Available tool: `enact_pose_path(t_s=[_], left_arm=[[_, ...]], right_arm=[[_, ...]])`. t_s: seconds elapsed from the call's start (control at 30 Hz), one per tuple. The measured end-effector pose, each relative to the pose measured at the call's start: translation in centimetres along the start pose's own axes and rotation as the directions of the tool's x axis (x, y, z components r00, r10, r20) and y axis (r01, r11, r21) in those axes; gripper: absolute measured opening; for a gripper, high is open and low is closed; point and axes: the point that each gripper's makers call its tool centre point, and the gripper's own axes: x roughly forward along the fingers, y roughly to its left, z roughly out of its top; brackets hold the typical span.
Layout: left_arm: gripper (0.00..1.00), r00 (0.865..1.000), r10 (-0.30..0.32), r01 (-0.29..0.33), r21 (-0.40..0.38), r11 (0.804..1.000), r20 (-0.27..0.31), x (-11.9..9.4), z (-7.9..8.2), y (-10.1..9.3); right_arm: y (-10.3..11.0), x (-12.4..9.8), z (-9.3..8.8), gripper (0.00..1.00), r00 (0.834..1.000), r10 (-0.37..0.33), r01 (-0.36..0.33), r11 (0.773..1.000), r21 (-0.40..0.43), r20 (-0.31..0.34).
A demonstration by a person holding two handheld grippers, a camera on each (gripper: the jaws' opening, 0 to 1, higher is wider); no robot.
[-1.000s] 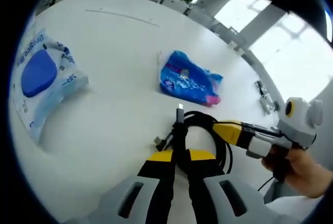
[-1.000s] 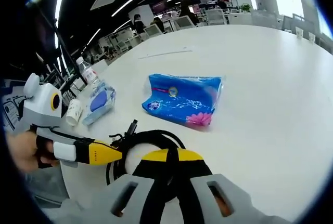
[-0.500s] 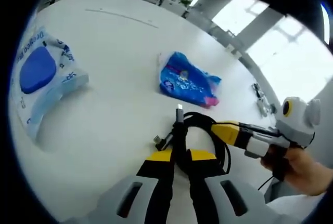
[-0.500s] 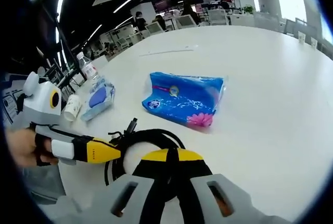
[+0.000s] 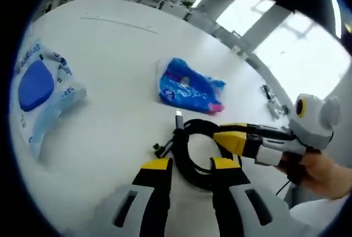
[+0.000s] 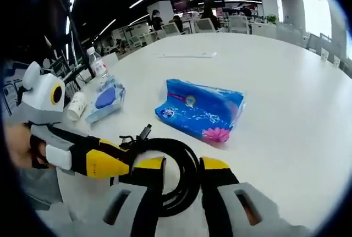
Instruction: Arrange the tabletop items into an orderly group along one side of the table until the central work area is clear of visible clutter.
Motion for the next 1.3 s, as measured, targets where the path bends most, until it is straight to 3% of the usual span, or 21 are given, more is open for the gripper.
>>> enact_pose_path(t_s=[0.03,0.07,0.13,0.23,0.33,0.77,1.07,1.3], left_arm=[[0.46,1.000,-0.001,0.001,0.019,1.000,0.009,-0.2,0.2,-0.3],[0.51,1.000,0.015,-0.017,0.076,0.997,0.023,-0.3,0.5,0.3],[0.59,0.999,0.015,-0.017,0.048,0.999,0.040,-1.2,0.6,0.1],[0.63,0.999,0.002,-0.004,0.037,0.999,0.044,-1.2,0.6,0.6],[0.66,0.998,0.009,-0.013,0.068,0.998,0.058,-2.1,0.7,0.4],[0.66,0.998,0.008,-0.012,0.073,0.997,0.060,-5.3,1.7,0.2],[0.64,0.999,0.006,-0.010,0.091,0.996,0.045,-7.1,3.1,2.2],[0.63,1.000,-0.011,0.008,0.127,0.992,0.019,-8.3,3.8,3.5]], right_arm=[[-0.1,0.2,0.0,0.46,1.000,0.008,-0.008,1.000,0.006,0.005],[-0.5,-0.1,0.4,0.43,1.000,-0.018,0.018,1.000,0.012,0.024],[0.3,-0.4,0.8,0.42,0.999,0.017,-0.017,1.000,0.017,0.030],[0.1,-0.5,0.5,0.42,1.000,-0.011,0.012,1.000,-0.015,0.021],[0.3,-0.7,0.1,0.42,1.000,-0.006,0.006,1.000,0.010,0.017],[2.8,-1.2,-0.4,0.41,1.000,0.012,-0.012,0.999,0.048,-0.002],[5.6,-0.7,0.6,0.39,0.999,0.048,-0.048,0.996,0.071,-0.002],[5.9,-1.0,1.1,0.39,1.000,0.017,-0.020,0.992,0.121,0.021]])
